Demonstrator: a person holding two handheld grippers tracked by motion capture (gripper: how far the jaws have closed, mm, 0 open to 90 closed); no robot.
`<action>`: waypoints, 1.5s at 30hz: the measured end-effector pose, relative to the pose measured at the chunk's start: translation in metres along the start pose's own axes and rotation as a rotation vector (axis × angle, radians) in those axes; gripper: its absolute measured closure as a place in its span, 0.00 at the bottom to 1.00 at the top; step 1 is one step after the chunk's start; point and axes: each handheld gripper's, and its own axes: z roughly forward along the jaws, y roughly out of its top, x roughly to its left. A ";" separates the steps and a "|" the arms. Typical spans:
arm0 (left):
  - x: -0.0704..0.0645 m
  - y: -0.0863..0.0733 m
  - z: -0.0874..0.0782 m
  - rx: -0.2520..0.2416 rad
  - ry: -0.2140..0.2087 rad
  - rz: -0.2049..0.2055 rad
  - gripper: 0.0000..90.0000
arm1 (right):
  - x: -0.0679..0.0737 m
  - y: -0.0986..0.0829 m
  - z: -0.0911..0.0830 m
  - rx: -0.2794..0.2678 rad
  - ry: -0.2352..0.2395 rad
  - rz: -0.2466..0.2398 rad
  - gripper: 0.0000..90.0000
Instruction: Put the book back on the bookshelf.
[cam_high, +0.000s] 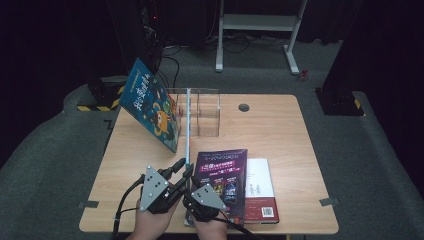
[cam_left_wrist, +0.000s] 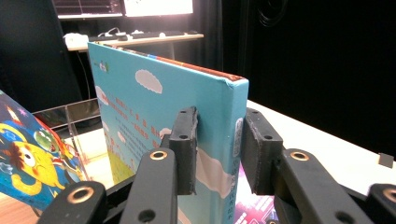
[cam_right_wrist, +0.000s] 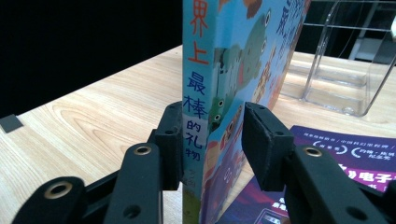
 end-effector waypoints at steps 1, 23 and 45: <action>0.000 0.000 0.000 0.000 0.001 0.002 0.76 | 0.000 0.000 0.000 -0.002 0.001 0.002 0.68; -0.006 -0.037 0.018 0.068 0.088 0.011 0.72 | 0.003 -0.003 -0.002 0.019 0.038 -0.010 0.64; 0.019 -0.051 0.001 0.054 0.161 -0.058 0.80 | -0.020 -0.003 -0.049 -0.025 0.039 -0.031 0.58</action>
